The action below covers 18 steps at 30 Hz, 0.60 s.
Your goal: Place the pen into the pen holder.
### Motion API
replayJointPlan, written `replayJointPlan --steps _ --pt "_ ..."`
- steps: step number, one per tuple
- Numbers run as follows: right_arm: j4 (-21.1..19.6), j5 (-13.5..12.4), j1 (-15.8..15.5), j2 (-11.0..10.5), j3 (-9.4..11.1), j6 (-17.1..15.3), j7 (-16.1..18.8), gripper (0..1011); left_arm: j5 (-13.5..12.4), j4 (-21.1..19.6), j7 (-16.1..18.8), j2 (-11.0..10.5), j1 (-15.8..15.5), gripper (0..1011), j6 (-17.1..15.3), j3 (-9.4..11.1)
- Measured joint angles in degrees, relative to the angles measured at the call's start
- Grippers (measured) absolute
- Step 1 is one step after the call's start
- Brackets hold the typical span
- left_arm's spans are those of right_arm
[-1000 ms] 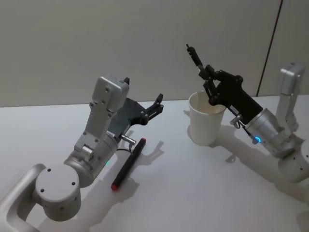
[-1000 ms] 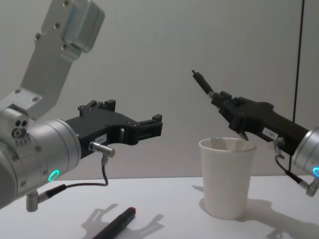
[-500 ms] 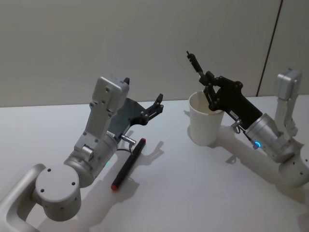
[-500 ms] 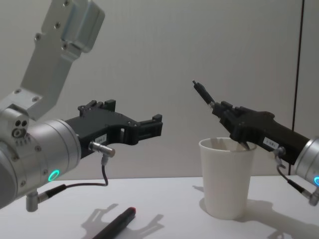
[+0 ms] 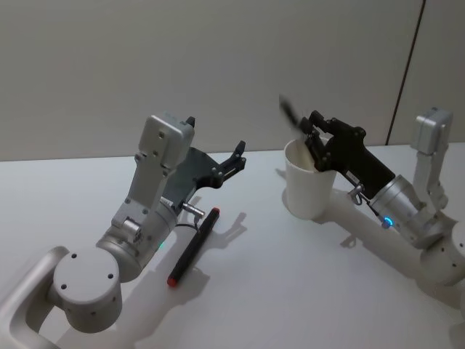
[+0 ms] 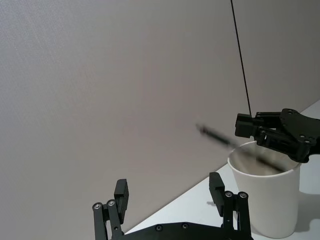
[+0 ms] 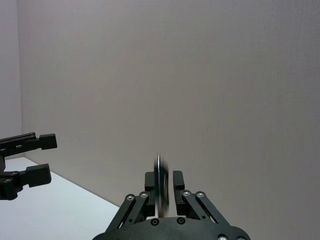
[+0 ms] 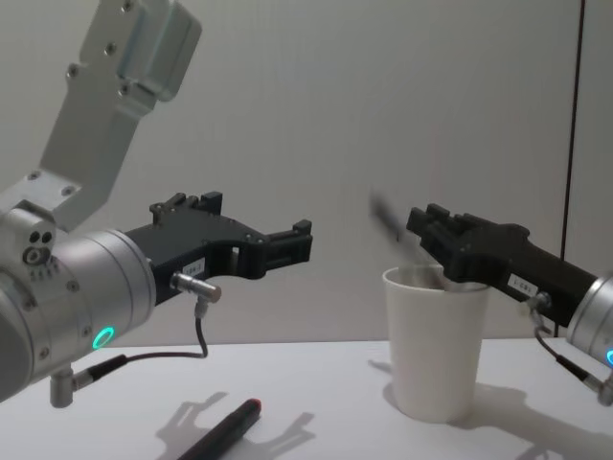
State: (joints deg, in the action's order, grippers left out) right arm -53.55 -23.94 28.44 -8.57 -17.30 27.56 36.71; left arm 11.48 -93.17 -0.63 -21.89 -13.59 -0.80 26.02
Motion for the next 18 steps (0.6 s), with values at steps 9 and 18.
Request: replayJointPlan --steps 9,18 --pt "-0.1 0.1 -0.2 0.0 0.0 -0.1 -0.2 445 0.0 0.0 0.0 0.0 0.0 1001 0.0 0.0" --pt "-0.1 0.2 -0.2 -0.1 -0.1 -0.1 -0.2 729 0.0 0.0 0.0 0.0 0.0 1001 0.0 0.0"
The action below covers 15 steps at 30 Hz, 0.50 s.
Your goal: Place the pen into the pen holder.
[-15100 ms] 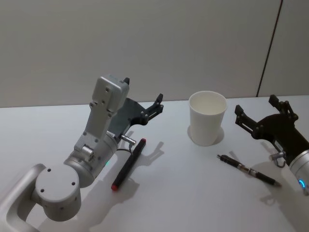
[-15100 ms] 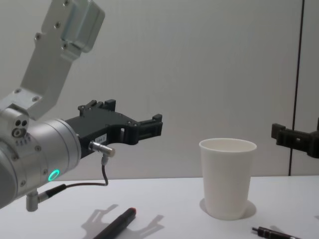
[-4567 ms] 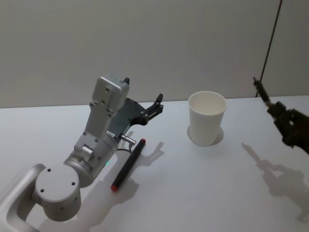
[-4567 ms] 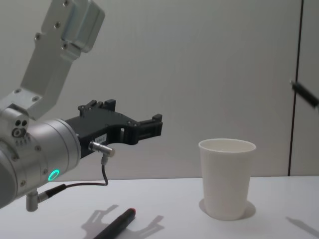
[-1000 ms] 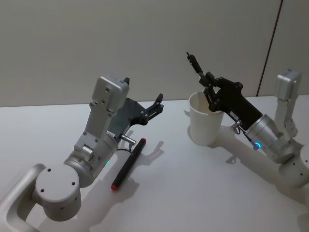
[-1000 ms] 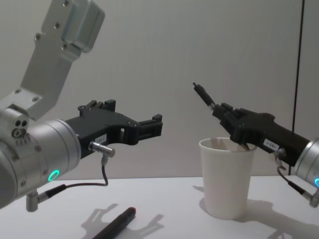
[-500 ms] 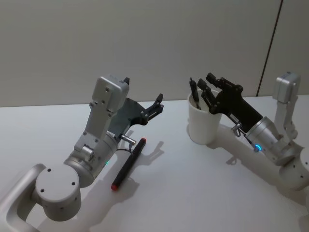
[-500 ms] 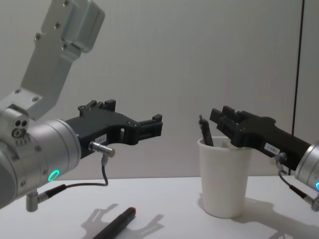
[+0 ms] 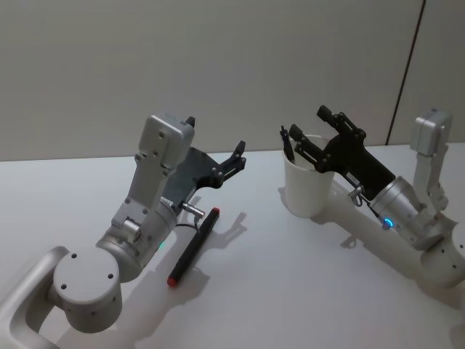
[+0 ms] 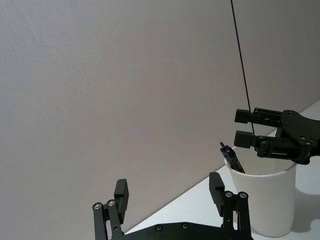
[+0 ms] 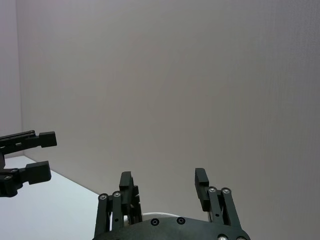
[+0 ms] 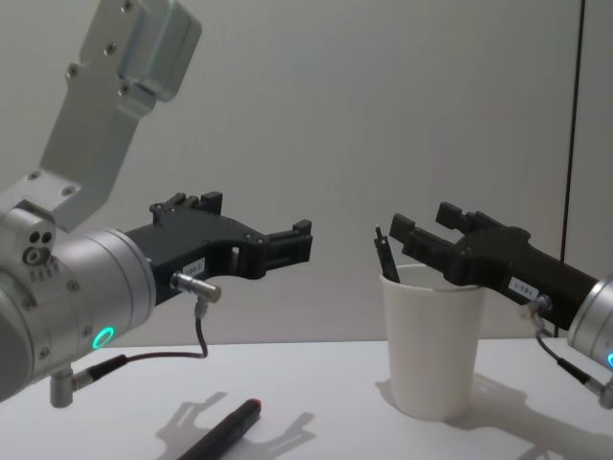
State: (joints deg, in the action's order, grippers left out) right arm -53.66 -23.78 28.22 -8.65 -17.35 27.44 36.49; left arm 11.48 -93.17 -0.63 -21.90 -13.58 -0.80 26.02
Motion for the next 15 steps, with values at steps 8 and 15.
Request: replayJointPlan --steps 8,15 --pt "-0.5 -0.1 -0.2 -0.1 0.1 -0.2 -0.1 973 0.0 0.0 0.0 0.0 0.0 1001 0.0 0.0" --pt "-4.3 -1.0 -2.2 -1.4 0.9 -2.0 -0.8 1001 0.0 0.0 0.0 0.0 0.0 1001 0.0 0.0"
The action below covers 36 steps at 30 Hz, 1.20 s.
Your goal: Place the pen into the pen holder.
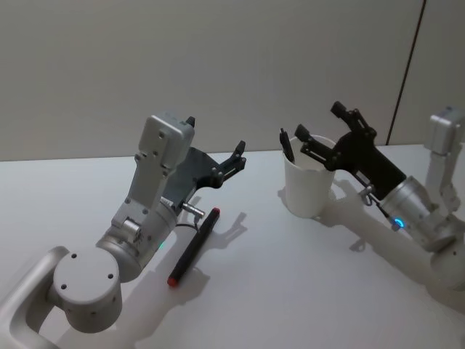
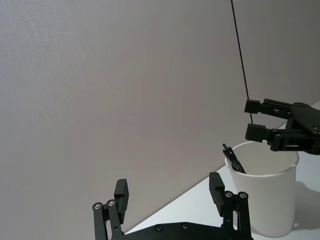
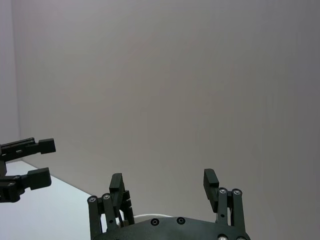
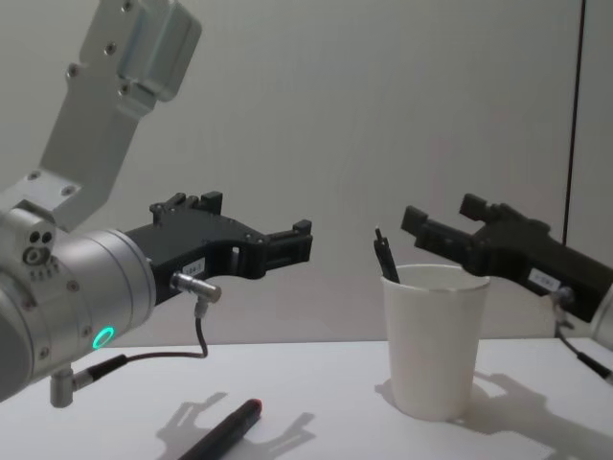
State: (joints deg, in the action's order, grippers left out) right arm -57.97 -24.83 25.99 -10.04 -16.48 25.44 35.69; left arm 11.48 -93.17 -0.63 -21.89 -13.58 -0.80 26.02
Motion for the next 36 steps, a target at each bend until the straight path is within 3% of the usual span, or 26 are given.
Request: replayJointPlan --steps 7,17,36 --pt "-6.1 -1.2 -3.5 -2.0 1.0 -2.8 -2.1 1001 0.0 0.0 0.0 0.0 0.0 1001 0.0 0.0" --pt "-7.4 -0.9 -4.4 -2.3 1.1 -3.6 -3.2 1001 0.0 0.0 0.0 0.0 0.0 1001 0.0 0.0" --pt "-20.9 2.6 -12.8 -4.9 2.0 -12.5 -13.9 1001 0.0 0.0 0.0 0.0 0.0 1001 0.0 0.0"
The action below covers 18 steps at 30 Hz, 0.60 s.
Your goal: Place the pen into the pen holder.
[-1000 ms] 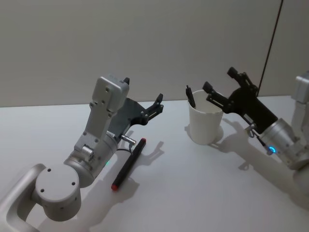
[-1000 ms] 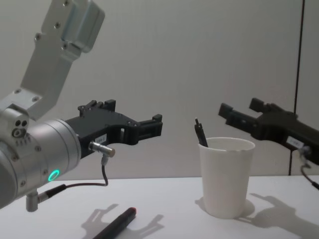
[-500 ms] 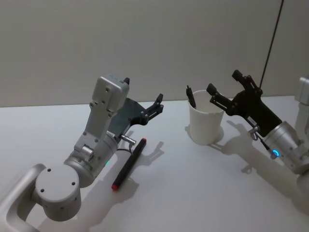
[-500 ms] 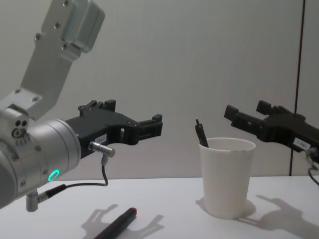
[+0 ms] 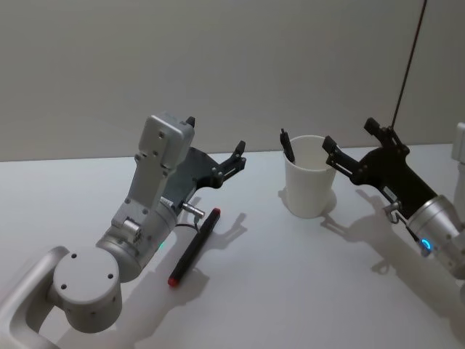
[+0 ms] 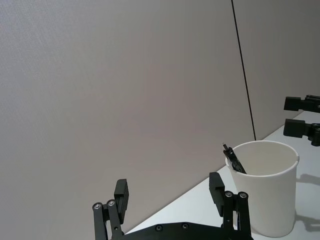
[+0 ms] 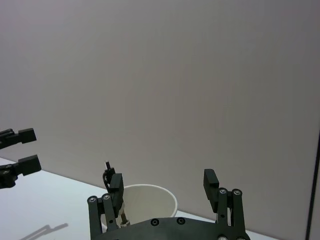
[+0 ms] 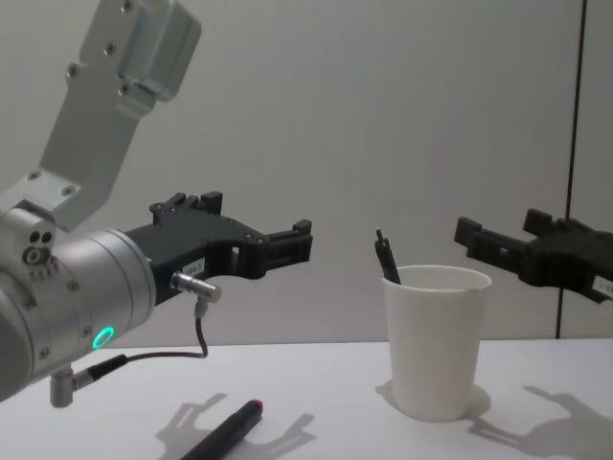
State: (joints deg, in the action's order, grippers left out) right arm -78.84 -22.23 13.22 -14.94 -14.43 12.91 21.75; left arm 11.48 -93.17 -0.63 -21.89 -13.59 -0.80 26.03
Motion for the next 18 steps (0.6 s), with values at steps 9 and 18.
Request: replayJointPlan --steps 9,18 --pt "-6.9 1.8 -4.3 -1.4 0.5 -4.5 -5.5 1001 0.0 0.0 0.0 0.0 0.0 1001 0.0 0.0" --pt "-13.7 3.5 -8.6 -2.7 0.9 -9.1 -10.9 1001 0.0 0.0 0.0 0.0 0.0 1001 0.0 0.0"
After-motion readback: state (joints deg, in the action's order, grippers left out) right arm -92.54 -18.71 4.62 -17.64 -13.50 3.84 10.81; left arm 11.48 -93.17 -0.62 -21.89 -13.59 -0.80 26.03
